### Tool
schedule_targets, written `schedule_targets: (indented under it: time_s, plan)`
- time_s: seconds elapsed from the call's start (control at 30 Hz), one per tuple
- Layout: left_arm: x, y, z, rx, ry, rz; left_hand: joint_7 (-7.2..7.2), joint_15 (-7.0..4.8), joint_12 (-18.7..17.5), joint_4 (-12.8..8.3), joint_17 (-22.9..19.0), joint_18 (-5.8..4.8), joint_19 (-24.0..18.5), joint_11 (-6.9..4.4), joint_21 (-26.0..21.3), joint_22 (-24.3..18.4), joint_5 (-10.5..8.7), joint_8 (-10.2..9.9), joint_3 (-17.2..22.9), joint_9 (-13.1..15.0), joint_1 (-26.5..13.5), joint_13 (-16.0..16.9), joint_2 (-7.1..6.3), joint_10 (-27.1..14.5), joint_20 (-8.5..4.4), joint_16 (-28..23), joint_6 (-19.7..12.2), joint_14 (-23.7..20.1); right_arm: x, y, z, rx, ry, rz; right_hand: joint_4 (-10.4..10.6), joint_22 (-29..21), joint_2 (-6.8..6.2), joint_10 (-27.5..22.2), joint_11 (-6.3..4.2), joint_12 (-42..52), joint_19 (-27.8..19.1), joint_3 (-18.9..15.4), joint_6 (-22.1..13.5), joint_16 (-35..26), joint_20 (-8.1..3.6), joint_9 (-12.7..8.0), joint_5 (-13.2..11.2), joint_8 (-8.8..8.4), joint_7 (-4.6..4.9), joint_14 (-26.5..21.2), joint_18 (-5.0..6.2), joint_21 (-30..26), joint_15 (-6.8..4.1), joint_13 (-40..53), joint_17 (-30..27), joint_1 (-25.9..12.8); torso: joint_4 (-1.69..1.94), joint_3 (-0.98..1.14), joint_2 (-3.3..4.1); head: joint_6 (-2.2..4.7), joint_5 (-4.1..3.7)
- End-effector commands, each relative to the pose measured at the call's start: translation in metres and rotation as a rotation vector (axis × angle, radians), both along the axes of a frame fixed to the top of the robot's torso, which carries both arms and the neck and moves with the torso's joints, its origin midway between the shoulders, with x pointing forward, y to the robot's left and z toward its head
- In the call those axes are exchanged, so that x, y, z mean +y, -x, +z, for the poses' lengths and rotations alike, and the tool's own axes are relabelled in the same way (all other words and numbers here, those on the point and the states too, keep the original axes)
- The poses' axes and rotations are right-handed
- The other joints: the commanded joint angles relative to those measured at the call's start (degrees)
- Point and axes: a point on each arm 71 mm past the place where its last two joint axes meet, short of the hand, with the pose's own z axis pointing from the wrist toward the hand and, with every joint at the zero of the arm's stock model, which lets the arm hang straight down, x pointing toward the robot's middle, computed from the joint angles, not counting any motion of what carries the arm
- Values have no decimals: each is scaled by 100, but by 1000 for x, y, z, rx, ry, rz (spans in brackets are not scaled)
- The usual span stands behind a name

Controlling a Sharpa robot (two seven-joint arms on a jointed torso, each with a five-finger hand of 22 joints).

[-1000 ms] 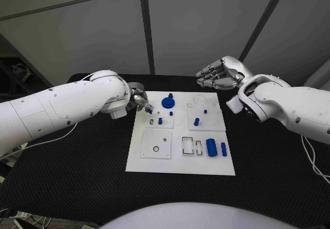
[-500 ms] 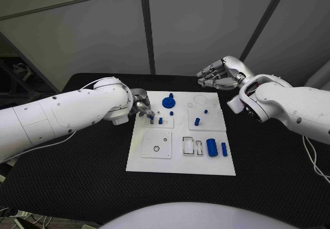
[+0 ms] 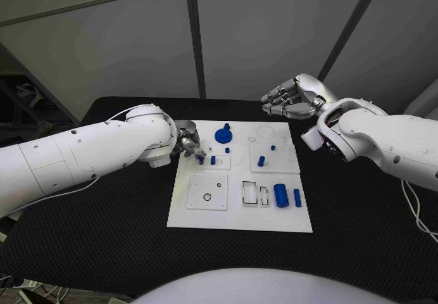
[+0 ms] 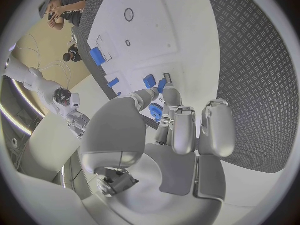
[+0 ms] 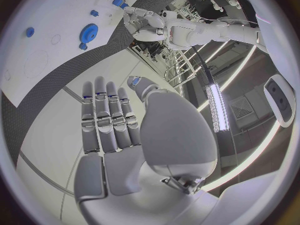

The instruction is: Assemble the parts on the task board

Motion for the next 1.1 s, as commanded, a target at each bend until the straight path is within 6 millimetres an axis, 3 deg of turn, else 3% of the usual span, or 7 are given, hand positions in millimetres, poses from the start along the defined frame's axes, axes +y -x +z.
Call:
schedule_targets:
  time_s: [0.03, 1.1]
  plan:
    - [-1, 0, -1, 8, -19, -17, 2, -41, 35, -706, 524, 8, 103, -167, 18, 275, 44, 23, 732, 9, 33, 7, -20, 199, -38, 33, 9, 341, 1, 0, 1, -7, 1, 11, -13, -10, 30, -22, -15, -20, 18, -7, -21, -8, 13, 4, 39, -11, -23, -21, 22, -20, 10, -2, -5, -17, 2, -2, 2, 2, 6]
    - [0, -1, -6, 38, -46, -31, 1, -43, 30, -709, 522, 8, 104, -169, 18, 276, 57, 27, 741, 12, 29, 2, -27, 203, -40, 31, 13, 341, 2, 0, 1, -5, 1, 14, -13, -10, 30, -22, -15, -20, 18, -7, -21, -8, 13, 4, 39, -11, -23, -21, 22, -20, 10, -2, -5, -17, -5, 0, 5, -23, 4]
